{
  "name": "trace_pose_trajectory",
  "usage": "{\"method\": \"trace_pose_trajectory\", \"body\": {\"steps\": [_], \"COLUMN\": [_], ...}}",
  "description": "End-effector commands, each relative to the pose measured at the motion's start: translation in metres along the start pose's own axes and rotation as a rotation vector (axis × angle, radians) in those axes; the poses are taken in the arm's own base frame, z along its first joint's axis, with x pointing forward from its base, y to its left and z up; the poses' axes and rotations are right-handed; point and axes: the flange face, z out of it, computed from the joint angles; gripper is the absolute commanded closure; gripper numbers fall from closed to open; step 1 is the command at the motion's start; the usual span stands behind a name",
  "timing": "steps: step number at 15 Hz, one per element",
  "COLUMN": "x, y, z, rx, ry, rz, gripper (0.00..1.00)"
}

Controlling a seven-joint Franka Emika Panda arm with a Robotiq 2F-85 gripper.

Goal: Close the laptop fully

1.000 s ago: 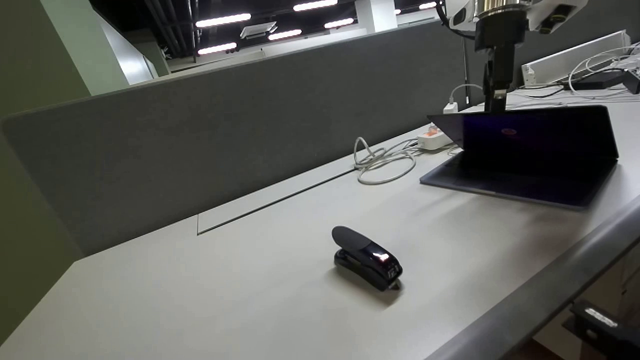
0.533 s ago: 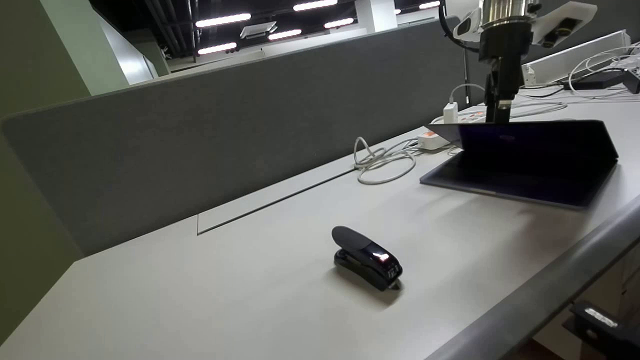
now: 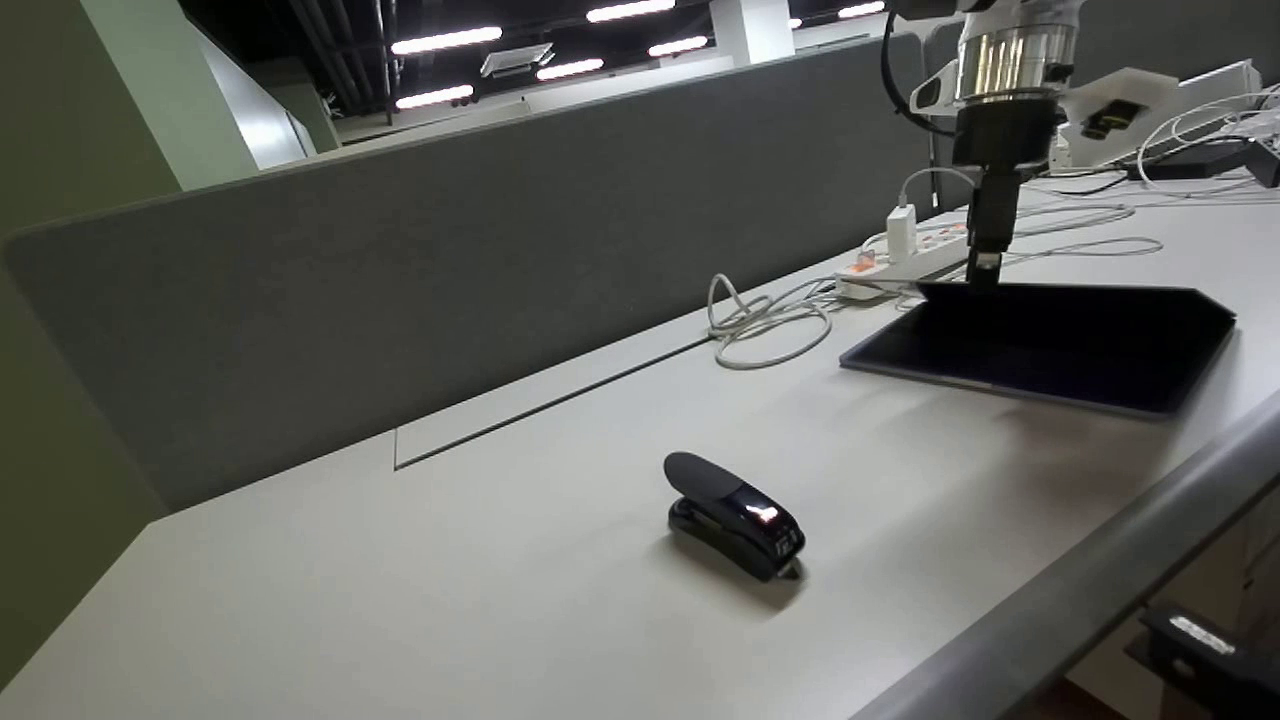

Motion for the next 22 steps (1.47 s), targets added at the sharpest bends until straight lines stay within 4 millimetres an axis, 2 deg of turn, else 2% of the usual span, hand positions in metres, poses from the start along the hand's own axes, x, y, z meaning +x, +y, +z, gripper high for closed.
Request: {"method": "trace_pose_trajectory", "body": {"steps": [1, 6, 13, 22], "x": [0.0, 0.002, 0.008, 0.011], "y": [0.0, -0.001, -0.013, -0.002], "z": [0.002, 0.01, 0.041, 0.084], "rx": [-0.002, 0.007, 0.065, 0.105], "ry": [-0.003, 0.002, -0.04, -0.116], "rz": [0.001, -0.022, -0.076, -0.105], "gripper": [0.0, 0.0, 0.0, 0.0]}}
